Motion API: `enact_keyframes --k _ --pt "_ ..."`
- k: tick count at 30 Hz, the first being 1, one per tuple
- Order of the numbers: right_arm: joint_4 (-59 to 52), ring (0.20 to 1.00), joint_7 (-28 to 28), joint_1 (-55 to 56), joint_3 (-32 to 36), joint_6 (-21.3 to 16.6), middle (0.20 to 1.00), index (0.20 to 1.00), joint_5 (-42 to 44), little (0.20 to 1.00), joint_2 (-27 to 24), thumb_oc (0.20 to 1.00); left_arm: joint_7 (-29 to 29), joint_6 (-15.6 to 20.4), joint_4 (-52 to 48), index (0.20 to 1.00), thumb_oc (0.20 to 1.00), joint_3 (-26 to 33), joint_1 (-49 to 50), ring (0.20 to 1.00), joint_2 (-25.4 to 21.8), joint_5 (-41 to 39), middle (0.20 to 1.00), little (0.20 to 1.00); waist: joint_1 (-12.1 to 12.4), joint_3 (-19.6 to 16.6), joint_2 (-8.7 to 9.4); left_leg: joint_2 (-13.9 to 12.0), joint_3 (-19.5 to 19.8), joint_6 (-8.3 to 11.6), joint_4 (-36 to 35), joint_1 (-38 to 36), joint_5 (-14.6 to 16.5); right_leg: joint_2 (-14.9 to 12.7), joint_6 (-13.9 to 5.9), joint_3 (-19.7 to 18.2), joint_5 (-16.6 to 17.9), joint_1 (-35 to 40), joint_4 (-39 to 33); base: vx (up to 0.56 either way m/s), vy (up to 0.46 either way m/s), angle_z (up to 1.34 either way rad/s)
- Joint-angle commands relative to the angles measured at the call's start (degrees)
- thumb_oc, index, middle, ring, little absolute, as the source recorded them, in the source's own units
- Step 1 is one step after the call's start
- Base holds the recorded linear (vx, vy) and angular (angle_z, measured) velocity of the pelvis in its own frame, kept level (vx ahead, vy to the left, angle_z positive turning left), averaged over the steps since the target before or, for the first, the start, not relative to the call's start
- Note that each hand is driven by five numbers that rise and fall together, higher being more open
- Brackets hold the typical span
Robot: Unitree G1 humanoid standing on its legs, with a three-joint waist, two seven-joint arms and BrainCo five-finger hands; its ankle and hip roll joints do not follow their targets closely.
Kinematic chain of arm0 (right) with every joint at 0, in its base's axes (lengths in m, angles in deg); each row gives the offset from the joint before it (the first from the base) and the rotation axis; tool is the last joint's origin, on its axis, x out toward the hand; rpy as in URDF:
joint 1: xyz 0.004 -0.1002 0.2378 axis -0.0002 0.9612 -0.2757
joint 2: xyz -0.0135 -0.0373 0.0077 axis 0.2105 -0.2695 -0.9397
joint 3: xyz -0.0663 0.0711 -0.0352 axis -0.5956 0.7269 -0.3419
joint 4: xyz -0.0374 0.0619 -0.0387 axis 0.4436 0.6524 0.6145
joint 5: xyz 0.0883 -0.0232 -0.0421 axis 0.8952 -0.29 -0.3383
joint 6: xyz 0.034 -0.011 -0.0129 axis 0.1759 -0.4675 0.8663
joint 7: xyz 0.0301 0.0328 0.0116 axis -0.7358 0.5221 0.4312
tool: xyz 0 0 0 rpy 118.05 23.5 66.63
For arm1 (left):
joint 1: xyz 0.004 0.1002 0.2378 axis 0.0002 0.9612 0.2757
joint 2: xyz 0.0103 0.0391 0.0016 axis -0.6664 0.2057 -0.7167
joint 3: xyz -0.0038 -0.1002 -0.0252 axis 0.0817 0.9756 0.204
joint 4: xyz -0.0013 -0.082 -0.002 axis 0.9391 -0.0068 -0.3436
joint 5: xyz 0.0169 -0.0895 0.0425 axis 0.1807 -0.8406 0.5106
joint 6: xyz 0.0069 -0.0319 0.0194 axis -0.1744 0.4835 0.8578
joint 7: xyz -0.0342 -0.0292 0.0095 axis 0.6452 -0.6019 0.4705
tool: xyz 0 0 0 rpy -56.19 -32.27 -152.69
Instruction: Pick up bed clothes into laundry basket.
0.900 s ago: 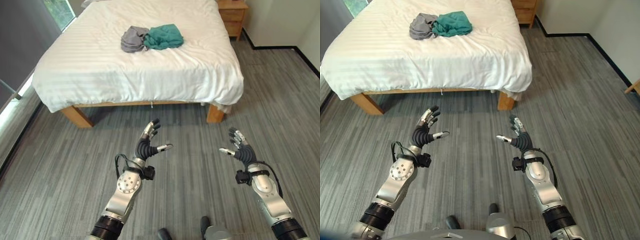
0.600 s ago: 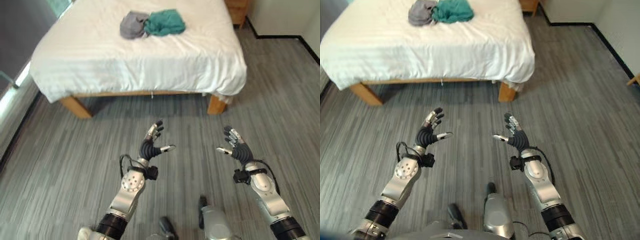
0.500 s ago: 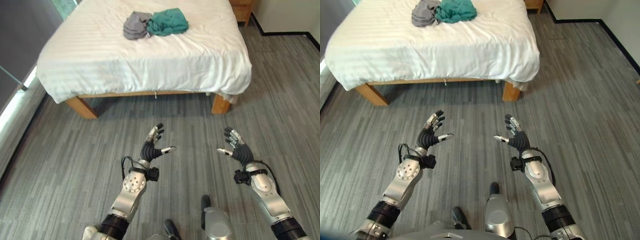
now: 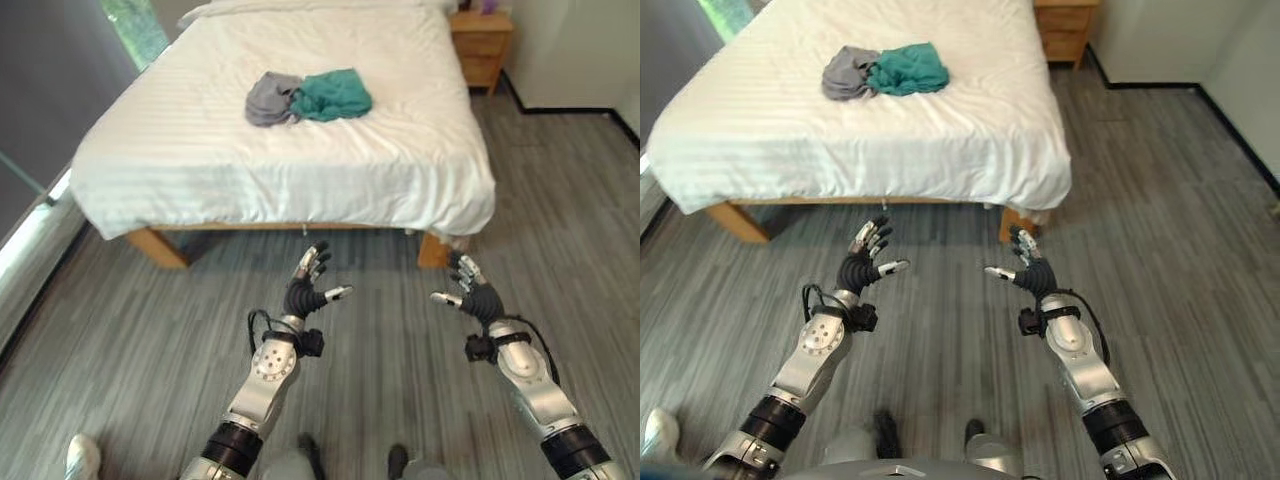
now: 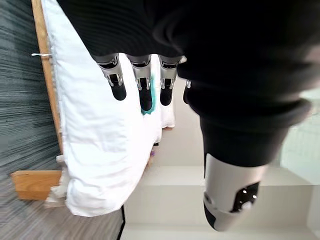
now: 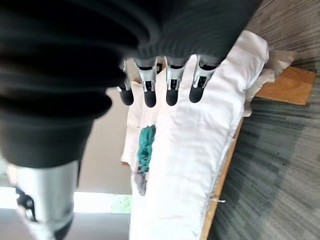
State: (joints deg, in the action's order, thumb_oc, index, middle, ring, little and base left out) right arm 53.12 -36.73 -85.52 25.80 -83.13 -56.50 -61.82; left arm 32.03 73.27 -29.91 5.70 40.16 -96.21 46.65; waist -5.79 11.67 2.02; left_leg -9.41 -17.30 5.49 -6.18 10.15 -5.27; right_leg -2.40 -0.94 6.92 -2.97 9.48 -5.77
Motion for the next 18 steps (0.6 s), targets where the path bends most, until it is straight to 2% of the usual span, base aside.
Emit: enact_keyframes --k 1,2,3,4,5,6,7,8,9,10,11,12,14,15,16,17,18 --pt "-4.95 1.0 -1.32 -0.97 1.01 -2.34 1.0 1.0 -1.49 1.0 -1.5 1.0 -1.3 3.11 -6.29 1.0 1.0 0.88 0.5 1.0 0.84 -1.93 1.0 1.0 0.58 -0.84 -1.09 -1.92 -2.29 3.79 1.18 -3.4 -5.26 -4.68 -6.61 1.61 -0.94 2.88 0.77 0.71 0.213 -0.39" --pt "-6.04 1.0 -2.05 -0.65 0.96 -1.88 1.0 1.0 -2.98 1.0 -1.73 1.0 -2.37 2.38 -7.23 1.0 1.0 1.02 1.34 1.0 -0.15 -1.51 1.0 1.0 0.36 -1.37 -0.64 -0.07 -3.05 1.78 1.18 -6.31 -3.33 -5.85 -6.95 0.6 -0.48 3.44 5.22 0.31 0.12 -0.41" --pt "-6.07 1.0 -2.05 -0.65 0.97 -1.86 1.0 1.0 -2.99 1.0 -1.73 1.0 -2.38 2.36 -7.26 1.0 1.0 1.04 1.34 1.0 -0.16 -1.51 1.0 1.0 0.54 -1.42 -0.75 -0.24 -3.21 1.76 1.18 -6.2 -3.45 -5.73 -6.9 0.38 -0.37 3.15 5.33 0.42 0.174 -0.54" --pt "-6.6 1.0 -2.36 -0.74 0.74 -1.7 1.0 1.0 -3.93 1.0 -1.66 1.0 -2.75 2.16 -7.6 1.0 1.0 1.17 1.63 1.0 -0.55 -1.17 1.0 1.0 0.59 -1.1 -0.48 0.6 -4.06 0.43 1.18 -7.74 -2.65 -6.24 -7.57 -0.03 0.84 1.68 10.86 0.22 0.117 -0.57" --pt "-6.6 1.0 -2.36 -1.45 0.19 -1.81 1.0 1.0 -4.53 1.0 -1.24 1.0 -2.97 1.91 -7.22 1.0 1.0 0.98 0.99 1.0 -1.0 -0.45 1.0 1.0 0.47 -0.32 -0.25 1.29 -5.02 -0.96 1.18 -9.41 -1.6 -6.77 -8.86 -0.47 3.64 -0.91 17.26 0.41 0.22 -0.72" --pt "-6.59 1.0 -2.23 -3.19 -0.43 -1.43 1.0 1.0 -5.39 1.0 -0.89 1.0 -3.16 1.79 -6.83 1.0 1.0 0.79 0.06 1.0 -2.45 -0.04 1.0 1.0 -0.88 1.51 -0.28 1.43 -6.44 -2.49 1.18 -12.63 -0.33 -7.55 -10.89 -0.87 9.44 -7.95 30.32 0.29 0.163 -0.87" --pt "-6.57 1.0 -2.23 -3.28 -0.45 -1.42 1.0 1.0 -5.39 1.0 -0.87 1.0 -3.17 1.79 -6.82 1.0 1.0 0.85 0.0 1.0 -2.46 -0.04 1.0 1.0 -0.74 1.43 -0.41 1.22 -6.6 -2.47 1.18 -12.41 -0.49 -7.35 -10.78 -1.02 9.64 -8.31 30.35 0.41 0.229 -0.84" --pt "-7.4 1.0 -2.0 -4.43 -0.42 -1.42 1.0 1.0 -6.95 1.0 -0.46 1.0 -3.02 1.76 -7.15 1.0 1.0 1.08 -0.51 1.0 -3.67 1.15 1.0 1.0 -1.49 2.21 -1.63 0.55 -7.74 -3.04 1.18 -14.78 0.98 -8.34 -10.56 2.12 11.11 -13.23 37.49 0.23 0.124 -0.38" --pt "-7.4 1.0 -1.98 -4.5 -0.43 -1.4 1.0 1.0 -6.99 1.0 -0.44 1.0 -3.0 1.75 -7.14 1.0 1.0 1.11 -0.57 1.0 -3.66 1.19 1.0 1.0 -1.51 2.26 -1.48 0.72 -7.75 -3.07 1.18 -14.77 1.04 -8.55 -10.58 2.04 10.84 -13.49 38.01 0.34 0.167 0.01" --pt "-7.58 1.0 -1.72 -4.95 -0.38 -1.5 1.0 1.0 -7.66 1.0 -0.26 1.0 -2.86 1.98 -7.29 1.0 1.0 1.21 -0.79 1.0 -3.96 1.3 1.0 1.0 -1.98 2.31 -1.63 0.86 -8.59 -3.16 1.18 -15.34 1.63 -9.85 -10.56 4.03 10.96 -14.86 38.84 0.34 0.08 0.37" --pt "-8.7 1.0 -1.02 -5.75 0.2 -1.7 1.0 1.0 -9.43 1.0 -0.84 1.0 -2.92 2.37 -6.97 1.0 1.0 1.41 -1.28 1.0 -4.47 1.17 1.0 1.0 -3.03 1.9 -1.31 2.07 -9.08 -2.77 1.18 -16.7 3.09 -11.13 -10.09 7.21 9.97 -16.79 34.47 0.34 0.077 0.37" --pt "-8.73 1.0 -1.01 -5.77 0.2 -1.67 1.0 1.0 -9.45 1.0 -0.82 1.0 -2.92 2.39 -6.95 1.0 1.0 1.43 -1.32 1.0 -4.48 1.16 1.0 1.0 -3.11 1.83 -1.46 1.85 -9.0 -2.74 1.18 -16.48 2.89 -10.91 -9.91 7.44 10.25 -16.77 34.1 0.53 0.016 0.35" --pt "-10.32 1.0 1.06 -7.85 1.35 -1.55 1.0 1.0 -12.81 1.0 -2.46 1.0 -2.76 2.44 -6.67 1.0 1.0 1.48 -1.14 1.0 -4.48 1.29 1.0 1.0 -4.2 -0.01 -0.46 4.1 -8.29 -1.99 1.18 -18.78 6.0 -8.32 -9.02 10.01 8.28 -17.24 16.88 0.53 -0.069 0.28" --pt "-10.75 1.0 2.68 -8.84 1.72 -1.35 1.0 1.0 -15.76 1.0 -3.07 1.0 -2.71 2.31 -6.79 1.0 1.0 1.6 -0.91 1.0 -4.41 1.6 1.0 1.0 -4.48 -0.52 -0.55 4.5 -7.7 -1.73 1.18 -19.6 7.24 -7.2 -8.88 10.98 8.72 -17.27 11.12 0.31 -0.056 0.26" --pt "-10.75 1.0 2.76 -8.84 1.66 -1.32 1.0 1.0 -15.87 1.0 -3.05 1.0 -2.7 2.29 -6.81 1.0 1.0 1.62 -0.88 1.0 -4.38 1.61 1.0 1.0 -4.59 -0.52 -0.69 4.35 -7.61 -1.68 1.18 -19.63 7.3 -6.99 -8.86 11.17 8.98 -16.94 10.56 0.3 -0.036 0.12" --pt "-10.61 1.0 3.78 -11.04 1.42 -0.93 1.0 1.0 -18.73 1.0 -3.57 1.0 -2.52 2.29 -6.74 1.0 1.0 1.64 -0.85 1.0 -4.13 1.75 1.0 1.0 -4.53 -0.95 -0.55 4.82 -7.48 -1.54 1.18 -20.79 8.17 -6.56 -9.15 12.02 9.95 -18.53 7.04 0.45 -0.019 0.24" --pt "-9.46 1.0 5.44 -13.91 0.81 -0.22 1.0 1.0 -22.35 1.0 -3.65 1.0 -2.61 2.35 -6.43 1.0 1.0 1.69 -0.5 1.0 -3.75 2.54 1.0 1.0 -4.48 -1.49 -1.05 5.11 -6.78 -1.21 1.18 -22.69 10.43 -6.33 -10.27 12.49 11.0 -20.29 2.96 0.6 -0.047 0.38"
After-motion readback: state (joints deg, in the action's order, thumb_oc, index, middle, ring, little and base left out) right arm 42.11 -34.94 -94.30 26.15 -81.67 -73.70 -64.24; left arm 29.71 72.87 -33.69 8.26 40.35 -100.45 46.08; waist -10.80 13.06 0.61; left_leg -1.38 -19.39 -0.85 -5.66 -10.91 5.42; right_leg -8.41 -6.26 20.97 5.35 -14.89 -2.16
